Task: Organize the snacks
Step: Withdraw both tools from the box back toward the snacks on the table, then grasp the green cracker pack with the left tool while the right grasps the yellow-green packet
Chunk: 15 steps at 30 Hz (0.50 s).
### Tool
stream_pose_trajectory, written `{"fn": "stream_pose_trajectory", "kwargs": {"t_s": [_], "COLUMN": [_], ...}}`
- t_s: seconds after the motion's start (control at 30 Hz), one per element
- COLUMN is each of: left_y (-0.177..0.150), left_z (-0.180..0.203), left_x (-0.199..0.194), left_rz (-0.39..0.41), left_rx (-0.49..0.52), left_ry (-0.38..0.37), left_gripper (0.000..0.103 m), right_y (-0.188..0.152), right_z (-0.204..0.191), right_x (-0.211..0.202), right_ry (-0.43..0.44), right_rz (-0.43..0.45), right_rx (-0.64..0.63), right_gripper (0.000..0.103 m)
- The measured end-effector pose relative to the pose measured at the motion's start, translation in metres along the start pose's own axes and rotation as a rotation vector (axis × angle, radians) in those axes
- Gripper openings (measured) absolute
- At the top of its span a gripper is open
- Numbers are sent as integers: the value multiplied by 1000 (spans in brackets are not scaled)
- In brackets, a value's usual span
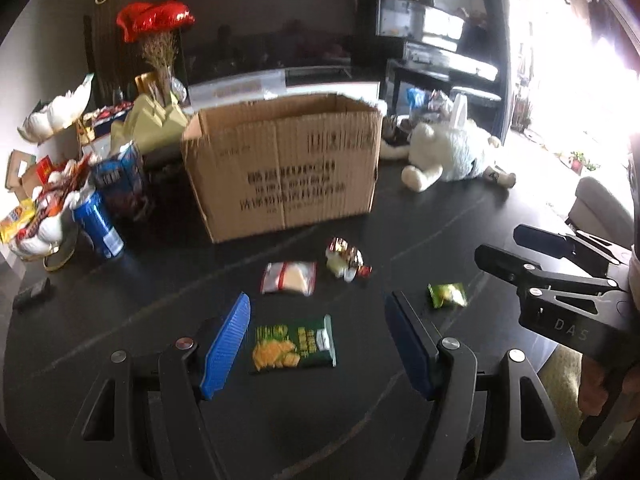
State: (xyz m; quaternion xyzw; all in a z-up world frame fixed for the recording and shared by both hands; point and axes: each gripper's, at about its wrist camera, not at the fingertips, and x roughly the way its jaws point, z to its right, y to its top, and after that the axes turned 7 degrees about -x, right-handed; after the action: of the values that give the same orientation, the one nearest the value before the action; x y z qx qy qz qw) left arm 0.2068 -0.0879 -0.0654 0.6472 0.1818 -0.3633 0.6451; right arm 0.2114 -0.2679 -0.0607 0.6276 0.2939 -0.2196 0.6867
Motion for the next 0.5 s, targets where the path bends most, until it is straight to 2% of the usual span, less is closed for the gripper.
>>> {"fn": "stream_pose_trajectory", "kwargs": {"t_s": [0.1, 0.17, 0.3, 0.4, 0.5], "left_y": [-10, -17, -27, -31, -34], "left_z": [-1, -2, -6, -8, -11], "left_x": [7, 12, 28, 40, 51], "left_rz": [-18, -36, -93, -124, -156], "left_rx": [-6, -9, -30, -33, -37], "left_ry": [-1, 1, 3, 20, 30], "left_gripper": [82, 84, 88, 91, 92], "right_y": [-11, -18, -28, -36, -40], "right_z": [0, 0, 1, 2, 4], "right_x": [7, 12, 25, 38, 49], "right_ry": [8, 7, 2, 5, 6], "right_rz": [-26, -37, -74, -116, -147], "right_rx": [16, 28, 57, 79, 98], "right_gripper": [65, 73, 73, 79, 80]}}
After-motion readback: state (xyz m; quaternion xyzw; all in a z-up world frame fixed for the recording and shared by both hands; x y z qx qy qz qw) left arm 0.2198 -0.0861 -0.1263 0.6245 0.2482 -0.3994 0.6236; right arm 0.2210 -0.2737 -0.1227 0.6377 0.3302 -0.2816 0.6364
